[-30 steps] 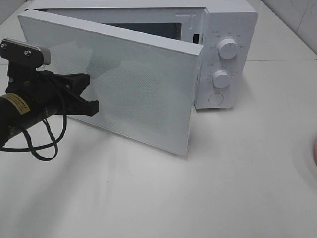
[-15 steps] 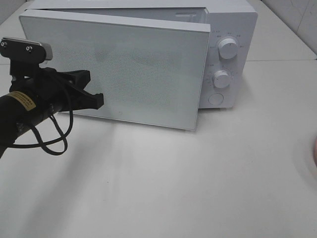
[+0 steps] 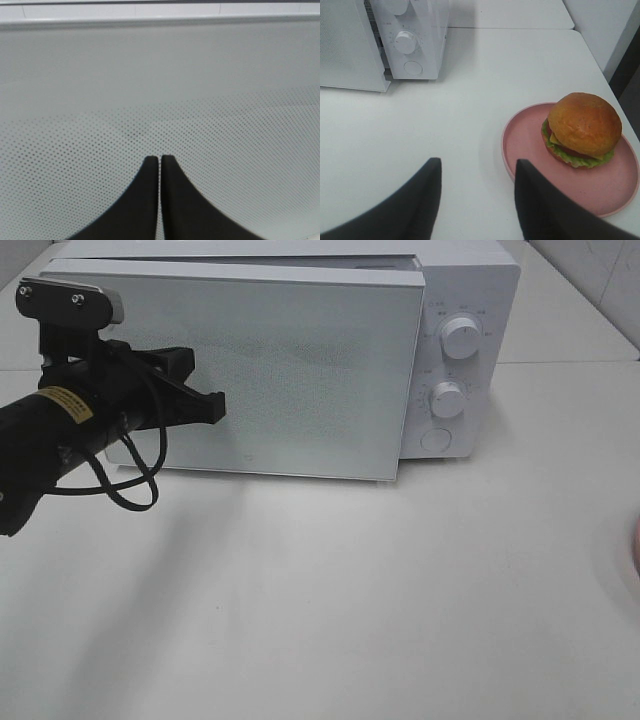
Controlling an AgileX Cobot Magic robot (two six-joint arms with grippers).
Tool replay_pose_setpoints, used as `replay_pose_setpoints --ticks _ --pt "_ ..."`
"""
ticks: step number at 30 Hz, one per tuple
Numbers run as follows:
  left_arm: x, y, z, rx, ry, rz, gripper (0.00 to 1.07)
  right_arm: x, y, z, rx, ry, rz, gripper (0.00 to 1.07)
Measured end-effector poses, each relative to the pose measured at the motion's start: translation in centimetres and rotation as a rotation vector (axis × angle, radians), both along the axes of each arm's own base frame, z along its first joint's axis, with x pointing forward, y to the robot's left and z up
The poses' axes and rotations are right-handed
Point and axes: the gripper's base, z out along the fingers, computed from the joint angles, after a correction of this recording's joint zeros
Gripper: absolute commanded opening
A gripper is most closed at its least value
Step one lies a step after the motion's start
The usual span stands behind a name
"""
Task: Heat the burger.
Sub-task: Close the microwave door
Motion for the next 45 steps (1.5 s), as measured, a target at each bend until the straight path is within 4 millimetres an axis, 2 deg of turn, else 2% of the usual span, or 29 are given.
replay_pose_setpoints --ticks 5,6,17,38,45 --pt "0.5 -0.7 -1.0 0.013 0.033 -0.005 0.01 0.0 0.0 0.0 0.000 0.000 0.000 0.45" --pt "0.6 -1.3 -1.1 0.017 0.035 -0.017 0.01 0.0 0.0 0.0 0.000 0.000 0.000 0.45" --pt "2.6 -2.7 -1.2 0.044 0.007 0.000 0.01 0.0 0.0 0.0 0.000 0.000 0.000 0.45" --pt "2.8 -3.2 -1.4 0.079 0.023 -0.006 0.01 0.0 0.0 0.0 0.000 0.000 0.000 0.45" --pt "3.2 -5.0 -1.2 0.096 0.022 -0.046 0.01 0.0 0.0 0.0 0.000 0.000 0.000 0.45"
